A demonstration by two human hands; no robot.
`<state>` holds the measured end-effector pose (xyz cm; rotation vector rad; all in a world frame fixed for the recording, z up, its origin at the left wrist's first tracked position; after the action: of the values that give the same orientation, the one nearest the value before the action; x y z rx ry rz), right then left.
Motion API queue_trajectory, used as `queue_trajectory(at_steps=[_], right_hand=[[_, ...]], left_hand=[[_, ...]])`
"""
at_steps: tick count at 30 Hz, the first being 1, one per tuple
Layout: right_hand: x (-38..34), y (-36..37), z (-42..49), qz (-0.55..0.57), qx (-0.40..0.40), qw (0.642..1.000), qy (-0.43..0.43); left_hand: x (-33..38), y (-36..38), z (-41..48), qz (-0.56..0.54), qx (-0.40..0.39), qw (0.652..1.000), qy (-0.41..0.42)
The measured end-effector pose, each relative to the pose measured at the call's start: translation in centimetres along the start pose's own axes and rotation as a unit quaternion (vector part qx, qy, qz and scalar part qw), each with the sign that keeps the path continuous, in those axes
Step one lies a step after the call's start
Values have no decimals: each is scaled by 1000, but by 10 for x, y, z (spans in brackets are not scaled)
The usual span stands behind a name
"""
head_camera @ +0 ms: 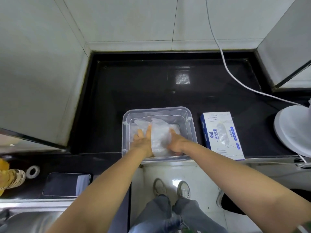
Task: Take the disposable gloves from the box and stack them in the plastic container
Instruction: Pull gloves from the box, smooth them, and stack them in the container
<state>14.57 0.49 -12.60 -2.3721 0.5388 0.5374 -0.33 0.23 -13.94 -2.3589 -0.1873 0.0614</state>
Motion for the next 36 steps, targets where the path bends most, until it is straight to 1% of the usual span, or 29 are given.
queue_trajectory(at_steps=[2, 3, 4, 5, 6, 7, 8, 9, 10, 11, 12, 13, 14, 16, 18, 20, 23, 26, 27, 28, 29, 30, 31, 32, 33, 34, 36], right_hand=[[1, 1, 2, 4, -14, 999, 28], [-1, 0, 1, -14, -19, 999, 28], [-6, -5, 0, -32, -11, 999, 9], [-13, -13, 0, -36, 19, 999, -31], [-19, -25, -3, -8, 74, 994, -81], [-24, -40, -10, 49, 137, 981, -130], [-25, -57, -19, 97, 205, 960, -163], [-21, -76, -30, 109, 280, 936, -182], [-13, -92, -39, 93, 347, 916, -180], [-1, -106, -47, 69, 397, 901, -159], [16, -116, -52, 41, 425, 896, -122], [35, -121, -56, 18, 433, 898, -78], [53, -122, -57, 8, 419, 907, -38], [78, -109, -56, 29, 344, 939, 16], [77, -88, -53, 106, 258, 960, -10], [61, -65, -50, 202, 192, 959, -49], [37, -50, -46, 220, 200, 952, -67], [31, -43, -36, 250, 192, 946, -82], [34, -46, -34, 259, 214, 938, -84], [40, -52, -34, 241, 261, 932, -77], [50, -62, -34, 186, 314, 929, -56], [62, -71, -36, 100, 357, 929, -13], [76, -79, -39, 11, 378, 925, 51], [92, -83, -43, -44, 369, 920, 124], [106, -85, -48, -55, 339, 921, 186], [117, -83, -51, -40, 302, 925, 225], [127, -76, -50, -18, 258, 936, 240]], left_hand=[[3, -2, 1, 12, 29, 999, 7], [5, -3, 0, 20, 32, 999, 17], [5, -4, 0, 27, 27, 999, 24], [5, -7, -2, 30, 22, 999, 26], [5, -11, -4, 31, 29, 999, 24], [4, -16, -5, 27, 56, 998, 22], [4, -22, -8, 18, 103, 994, 23], [7, -29, -11, -4, 160, 987, 32], [10, -34, -15, -44, 206, 976, 48], [15, -38, -20, -94, 231, 966, 67], [22, -39, -24, -135, 233, 959, 84], [29, -39, -28, -159, 219, 958, 96], [37, -38, -31, -172, 194, 960, 106], [54, -31, -38, -175, 126, 967, 133], [67, -23, -47, -159, 63, 972, 159], [74, -16, -51, -137, 40, 972, 185], [71, -15, -53, -152, 27, 968, 199], [53, -18, -51, -158, 29, 966, 200], [47, -18, -51, -156, 24, 967, 199], [41, -18, -50, -153, 19, 968, 198], [37, -18, -49, -152, 17, 968, 199], [34, -18, -49, -150, 18, 968, 202], [33, -17, -49, -148, 17, 967, 206], [32, -16, -49, -146, 16, 966, 211], [32, -16, -50, -141, 14, 966, 217], [34, -16, -52, -127, 15, 965, 228], [36, -17, -58, -81, 34, 962, 260]])
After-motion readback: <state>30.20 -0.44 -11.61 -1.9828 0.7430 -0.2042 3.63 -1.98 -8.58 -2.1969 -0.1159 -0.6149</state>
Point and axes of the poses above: each hand's wrist, its own z-axis towards the middle knuckle, its own y-axis out of the palm, x = y × z, the point moved 4 cm from there along z, towards the middle knuckle, and after that the axes turned 10 degrees about -y, right-handed, at the moved point
